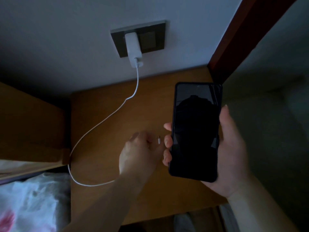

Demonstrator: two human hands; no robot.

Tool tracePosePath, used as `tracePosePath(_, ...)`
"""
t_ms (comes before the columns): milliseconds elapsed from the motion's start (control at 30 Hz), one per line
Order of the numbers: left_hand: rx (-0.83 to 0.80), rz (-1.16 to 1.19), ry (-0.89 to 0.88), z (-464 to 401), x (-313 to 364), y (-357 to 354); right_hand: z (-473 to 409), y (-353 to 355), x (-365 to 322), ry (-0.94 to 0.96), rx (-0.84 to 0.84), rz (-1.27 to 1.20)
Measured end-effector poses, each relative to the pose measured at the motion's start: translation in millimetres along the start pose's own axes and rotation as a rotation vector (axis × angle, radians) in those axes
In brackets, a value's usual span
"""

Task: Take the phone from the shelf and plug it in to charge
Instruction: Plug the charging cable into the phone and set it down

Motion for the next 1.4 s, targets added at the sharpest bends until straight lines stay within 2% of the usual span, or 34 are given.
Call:
tracePosePath(267,0.020,-0.046,-0.112,-2,0,-15,2,6,4,-0.003,-0.008,0.021)
tracePosePath(567,0.027,0.024,-0.085,-3,0,-18,4,8,4,0.003,0.014,0.010)
tracePosePath(800,0.111,0.389,0.011,-8,-3,-9,1,13,1,0.055,0.065,0.024)
tracePosePath(900,0.112,0.607,0.033,-10,-7,1,-11,8,0,0.156,0.119,0.025)
tracePosePath(1067,-0.080,0.893,0.058,-1,-9,26,-34,-4,-4,0.389,0.300,-0.031)
tracePosePath(1200,-0.226,0.872,-0.066,7,-12,39,-47,-12,-4,0.451,0.387,-0.105)
tracePosePath(1400,-0.277,0.726,-0.173,14,-13,55,-61,-19,11,0.413,0.411,-0.178)
Point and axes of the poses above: each hand's wrist, its own z-axis away from the middle knuckle, its own y-axis out of the back of the hand, x = y × z, the point moved 1 cm from there along -z, towards the middle knuckle, and after that the axes turned 2 degrees about y, right-handed, at the moved point
